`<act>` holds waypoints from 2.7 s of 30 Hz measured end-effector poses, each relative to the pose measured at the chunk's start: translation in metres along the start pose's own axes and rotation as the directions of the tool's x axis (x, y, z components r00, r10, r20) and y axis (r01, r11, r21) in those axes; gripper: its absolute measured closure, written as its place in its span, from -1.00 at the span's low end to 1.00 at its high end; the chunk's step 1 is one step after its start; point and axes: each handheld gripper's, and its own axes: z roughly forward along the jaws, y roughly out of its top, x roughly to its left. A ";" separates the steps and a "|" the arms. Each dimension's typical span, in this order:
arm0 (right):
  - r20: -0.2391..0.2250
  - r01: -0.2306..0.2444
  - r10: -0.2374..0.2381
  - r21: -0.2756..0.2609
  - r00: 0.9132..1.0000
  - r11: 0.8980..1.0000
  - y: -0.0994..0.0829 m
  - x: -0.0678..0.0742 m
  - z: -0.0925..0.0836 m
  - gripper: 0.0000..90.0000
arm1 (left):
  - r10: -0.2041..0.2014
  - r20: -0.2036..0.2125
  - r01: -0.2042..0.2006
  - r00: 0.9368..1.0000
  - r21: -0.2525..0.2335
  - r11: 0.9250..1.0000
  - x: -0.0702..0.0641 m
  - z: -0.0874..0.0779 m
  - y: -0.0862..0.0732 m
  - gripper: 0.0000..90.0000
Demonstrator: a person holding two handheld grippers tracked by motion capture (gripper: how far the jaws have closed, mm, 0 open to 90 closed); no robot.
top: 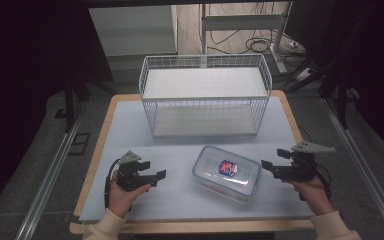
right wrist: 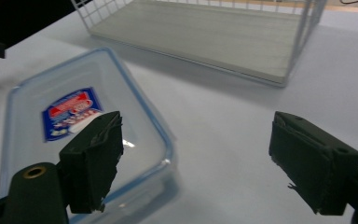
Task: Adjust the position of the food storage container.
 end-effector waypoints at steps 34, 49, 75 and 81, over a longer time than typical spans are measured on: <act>-0.365 0.339 -0.282 0.099 0.887 0.936 -0.016 0.124 0.004 1.00 | -0.026 -0.018 0.026 0.999 0.019 0.999 0.001 -0.003 -0.011 -0.51; -0.249 0.411 -0.356 0.225 0.901 0.883 -0.051 0.122 0.008 1.00 | -0.028 -0.022 0.028 0.999 0.025 0.999 0.002 -0.002 -0.013 -0.51; -0.118 0.368 -0.349 0.238 0.930 0.899 -0.049 0.090 0.005 1.00 | -0.024 -0.020 0.024 1.000 0.037 0.999 0.003 0.000 -0.014 -0.51; -0.076 0.333 -0.324 0.232 0.943 0.914 -0.047 0.077 0.005 1.00 | -0.026 -0.021 0.026 0.999 0.038 0.999 0.003 0.000 -0.014 -0.51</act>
